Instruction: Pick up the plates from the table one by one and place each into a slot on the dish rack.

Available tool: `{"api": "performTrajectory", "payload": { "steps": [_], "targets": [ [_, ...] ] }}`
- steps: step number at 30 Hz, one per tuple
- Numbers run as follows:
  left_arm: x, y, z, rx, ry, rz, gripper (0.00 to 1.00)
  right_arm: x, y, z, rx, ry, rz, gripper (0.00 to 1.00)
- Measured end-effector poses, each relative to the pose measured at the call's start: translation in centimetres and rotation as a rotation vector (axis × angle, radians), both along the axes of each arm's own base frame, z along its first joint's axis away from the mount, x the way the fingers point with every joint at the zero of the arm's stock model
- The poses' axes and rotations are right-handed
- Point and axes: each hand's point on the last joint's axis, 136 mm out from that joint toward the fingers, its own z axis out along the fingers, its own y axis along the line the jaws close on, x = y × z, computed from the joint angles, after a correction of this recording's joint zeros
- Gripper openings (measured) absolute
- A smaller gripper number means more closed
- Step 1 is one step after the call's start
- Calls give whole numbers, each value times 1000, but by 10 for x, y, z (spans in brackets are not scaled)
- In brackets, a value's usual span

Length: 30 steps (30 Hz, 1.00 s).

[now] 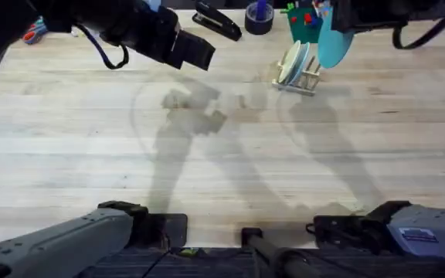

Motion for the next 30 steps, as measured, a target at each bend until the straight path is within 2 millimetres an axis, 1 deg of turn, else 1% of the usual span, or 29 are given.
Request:
{"api": "performTrajectory", "payload": {
  "steps": [7, 17, 23, 26, 30],
  "targets": [
    [0, 0, 0, 0, 0, 0, 995, -8, -12, 6, 10, 3, -113, 29],
    [0, 0, 0, 0, 0, 0, 995, -3, -18, 0, 54, -17, -285, 29],
    [0, 0, 0, 0, 0, 0, 995, 0, -29, 0, 75, -31, -362, 29],
    [0, 0, 0, 0, 0, 0, 995, 4, -32, -4, 71, -22, -383, 29],
    [0, 0, 0, 0, 0, 0, 995, 11, -29, -14, 55, 0, -387, 29]
  ]
}}
